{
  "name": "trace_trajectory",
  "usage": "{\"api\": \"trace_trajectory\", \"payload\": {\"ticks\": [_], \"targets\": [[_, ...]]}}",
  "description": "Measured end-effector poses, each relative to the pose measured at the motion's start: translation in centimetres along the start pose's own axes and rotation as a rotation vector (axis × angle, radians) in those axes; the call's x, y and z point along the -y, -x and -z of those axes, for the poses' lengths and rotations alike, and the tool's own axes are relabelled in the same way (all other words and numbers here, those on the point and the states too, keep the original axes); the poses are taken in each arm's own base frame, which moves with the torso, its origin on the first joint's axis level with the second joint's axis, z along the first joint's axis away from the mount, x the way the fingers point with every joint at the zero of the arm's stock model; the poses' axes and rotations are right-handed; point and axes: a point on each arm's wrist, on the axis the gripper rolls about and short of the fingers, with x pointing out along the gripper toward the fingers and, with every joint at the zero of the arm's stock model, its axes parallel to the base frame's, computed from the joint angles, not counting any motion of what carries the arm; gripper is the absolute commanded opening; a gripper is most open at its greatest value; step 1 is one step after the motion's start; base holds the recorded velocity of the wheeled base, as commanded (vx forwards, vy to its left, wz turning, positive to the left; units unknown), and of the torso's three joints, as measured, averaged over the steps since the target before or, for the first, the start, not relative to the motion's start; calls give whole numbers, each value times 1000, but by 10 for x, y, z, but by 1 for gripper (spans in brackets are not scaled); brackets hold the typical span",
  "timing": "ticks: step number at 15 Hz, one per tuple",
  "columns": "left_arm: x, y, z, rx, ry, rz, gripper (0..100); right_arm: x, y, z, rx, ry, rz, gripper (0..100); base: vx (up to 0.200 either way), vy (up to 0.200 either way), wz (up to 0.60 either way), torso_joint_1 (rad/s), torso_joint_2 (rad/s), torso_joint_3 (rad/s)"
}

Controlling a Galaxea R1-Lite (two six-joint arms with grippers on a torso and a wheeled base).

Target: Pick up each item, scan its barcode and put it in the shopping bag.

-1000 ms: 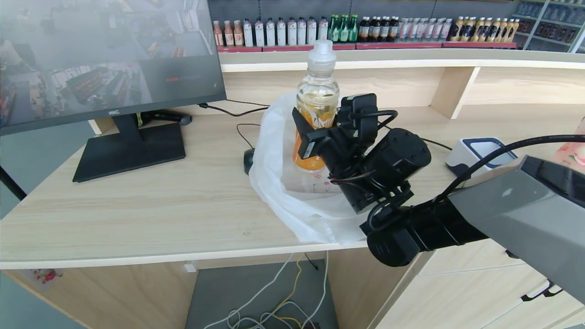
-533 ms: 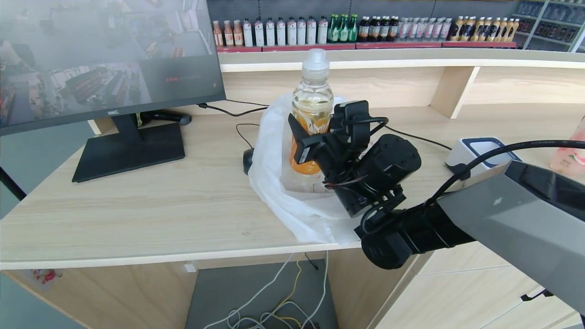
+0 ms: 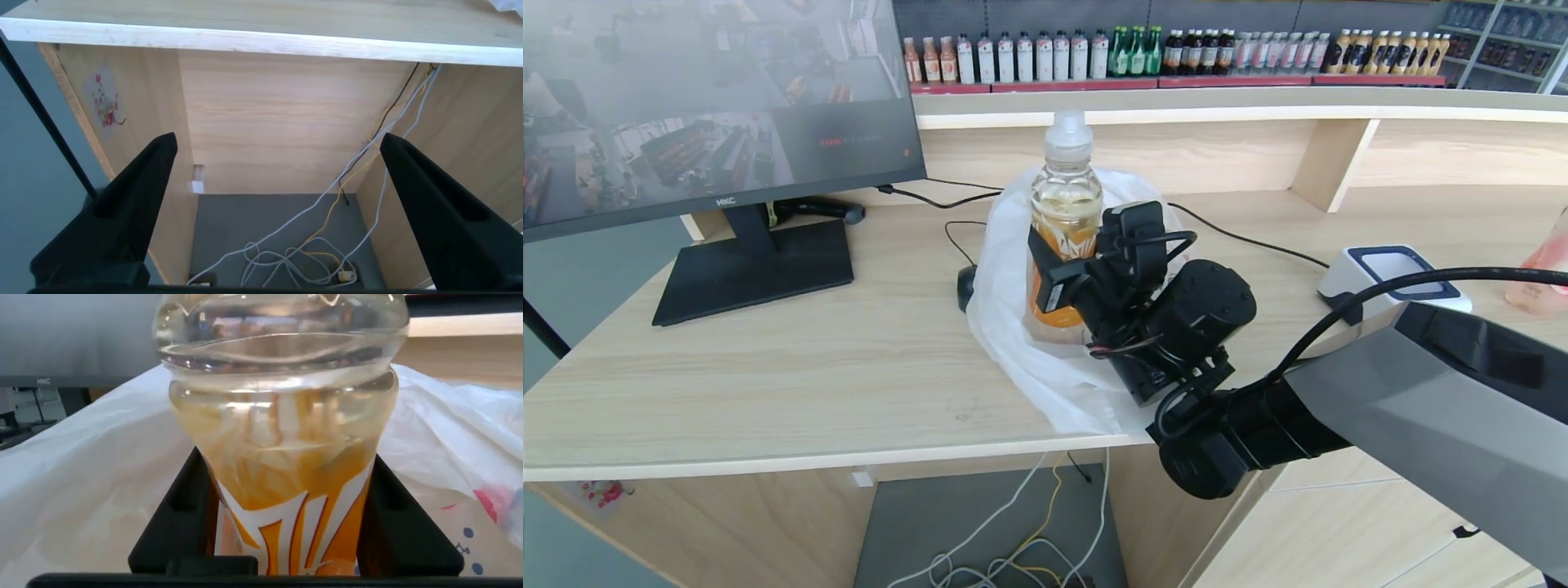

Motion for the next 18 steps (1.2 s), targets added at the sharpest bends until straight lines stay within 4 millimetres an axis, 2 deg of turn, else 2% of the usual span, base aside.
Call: {"api": "trace_trajectory", "payload": {"ticks": [7, 17, 18], "targets": [[0, 0, 0, 0, 0, 0, 100, -2, 2, 11, -28, 3, -4, 0, 0, 0, 0, 0, 0, 0], [0, 0, 0, 0, 0, 0, 100, -2, 2, 13, -31, -5, -2, 0, 0, 0, 0, 0, 0, 0], [0, 0, 0, 0, 0, 0, 100, -2, 2, 12, -32, -6, 1, 100, 0, 0, 0, 0, 0, 0]]}}
